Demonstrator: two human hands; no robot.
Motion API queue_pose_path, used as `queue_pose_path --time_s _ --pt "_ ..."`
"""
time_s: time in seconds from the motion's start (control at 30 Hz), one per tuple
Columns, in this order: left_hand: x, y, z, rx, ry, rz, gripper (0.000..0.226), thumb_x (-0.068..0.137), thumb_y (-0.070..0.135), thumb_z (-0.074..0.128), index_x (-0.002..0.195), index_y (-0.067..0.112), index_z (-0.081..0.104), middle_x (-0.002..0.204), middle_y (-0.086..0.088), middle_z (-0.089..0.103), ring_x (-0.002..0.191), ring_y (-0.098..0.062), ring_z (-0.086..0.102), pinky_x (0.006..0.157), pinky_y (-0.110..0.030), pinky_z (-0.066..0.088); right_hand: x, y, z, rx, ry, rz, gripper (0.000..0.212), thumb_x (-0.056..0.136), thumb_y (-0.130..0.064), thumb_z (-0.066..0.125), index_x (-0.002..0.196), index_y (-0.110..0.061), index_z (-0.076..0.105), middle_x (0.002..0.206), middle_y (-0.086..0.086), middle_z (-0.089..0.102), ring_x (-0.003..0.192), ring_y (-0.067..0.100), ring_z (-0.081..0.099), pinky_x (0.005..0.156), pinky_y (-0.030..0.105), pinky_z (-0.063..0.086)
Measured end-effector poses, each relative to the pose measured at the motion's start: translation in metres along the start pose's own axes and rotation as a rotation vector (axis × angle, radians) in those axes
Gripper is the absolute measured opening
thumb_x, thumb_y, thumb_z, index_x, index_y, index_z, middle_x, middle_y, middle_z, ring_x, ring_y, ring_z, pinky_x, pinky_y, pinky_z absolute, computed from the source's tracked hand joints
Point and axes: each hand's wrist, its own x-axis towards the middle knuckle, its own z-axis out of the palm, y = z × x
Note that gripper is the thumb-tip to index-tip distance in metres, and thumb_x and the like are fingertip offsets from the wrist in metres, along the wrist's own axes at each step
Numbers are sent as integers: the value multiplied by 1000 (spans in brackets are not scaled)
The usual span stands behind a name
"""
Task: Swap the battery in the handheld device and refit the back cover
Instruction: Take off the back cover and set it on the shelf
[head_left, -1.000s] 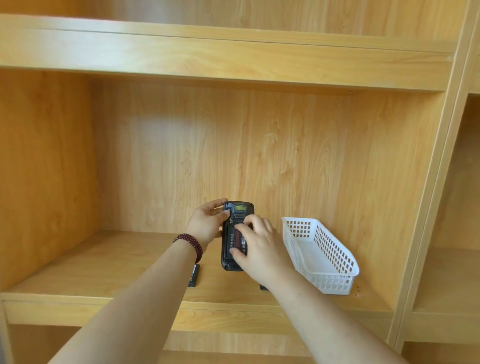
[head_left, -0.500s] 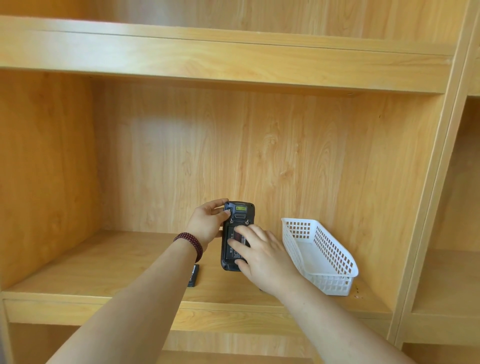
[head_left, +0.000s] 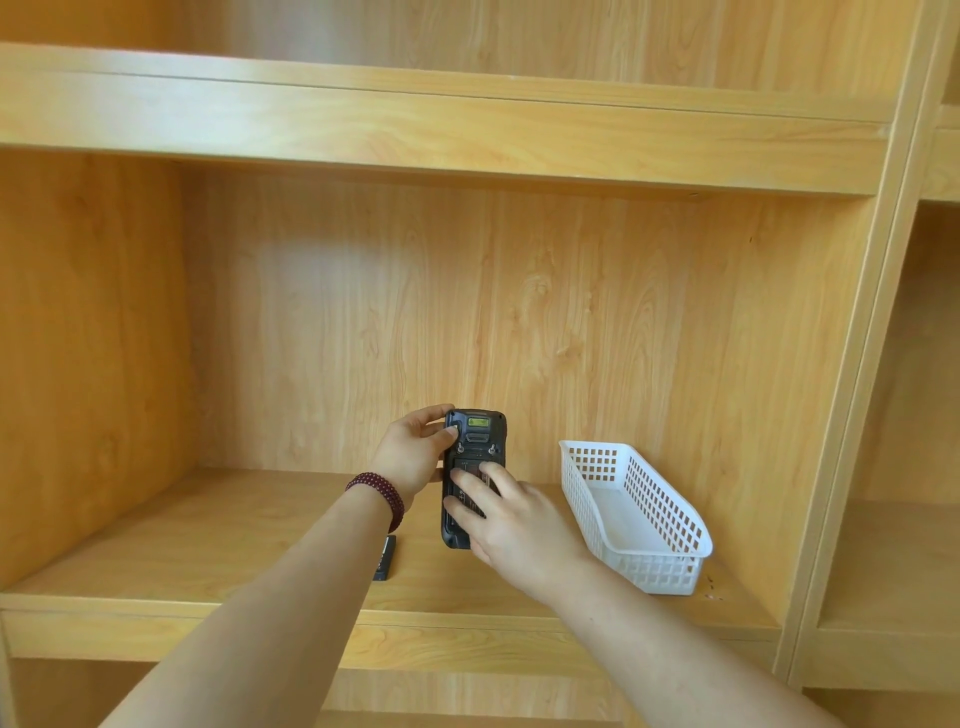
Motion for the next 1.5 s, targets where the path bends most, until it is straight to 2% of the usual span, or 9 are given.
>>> queue_pose_path --time_s 0.2,0.33,0.47,0.63,0.73,0.87,1.03,1.17,1.5 --pt "0 3 -2 -33 38 0 28 96 6 57 122 15 60 103 -8 74 88 -21 70 61 -31 60 1 -2 1 67 14 65 43 70 -26 79 112 -22 70 129 3 64 116 26 61 71 32 61" --pt "-1 2 -1 -27 29 -1 27 96 7 57 121 16 60 102 -7 74 90 -20 71 61 -31 59 2 -12 6 218 27 210 25 83 -27 67 107 -22 68 144 8 51 130 28 48 80 38 59" --pt "-3 1 2 -36 29 1 28 96 6 57 121 16 60 102 -6 74 91 -21 70 61 -30 59 8 -25 8 266 72 343 17 86 -31 66 98 -18 67 145 7 48 131 28 46 82 39 58" --pt "-4 3 2 -31 37 5 30 95 6 57 123 16 59 103 -5 74 91 -19 71 62 -30 60 15 -35 8 320 39 482 50 89 -30 61 135 -18 45 153 7 32 135 30 36 98 42 49" --pt "-5 3 0 -34 48 8 31 95 6 57 125 14 58 106 -7 73 90 -19 71 60 -29 59 17 -40 7 349 22 566 66 88 -32 60 146 -16 33 151 7 31 126 28 39 96 38 49" --pt "-6 2 0 -40 43 12 32 95 5 58 126 14 57 106 -8 73 90 -19 71 60 -29 59 19 -44 7 415 -11 689 73 85 -34 63 148 -16 30 143 10 28 117 29 41 92 36 50" --pt "-7 2 0 -36 37 18 32 95 5 57 126 15 57 106 -6 73 87 -16 70 56 -25 58 26 -44 2 456 -64 764 73 81 -33 67 144 -22 31 134 11 30 111 29 42 84 35 52" --pt "-7 -1 1 -32 30 10 34 95 6 57 128 14 56 109 -8 72 91 -19 70 60 -27 58 28 -44 0 465 -80 799 72 78 -31 69 140 -22 34 124 12 37 106 28 44 82 35 51" --pt "-4 -2 4 -32 35 24 34 95 7 58 128 15 57 107 -6 72 91 -17 70 60 -26 58 23 -41 -1 436 -29 770 69 78 -28 68 139 -23 35 121 10 39 104 28 45 80 36 51"
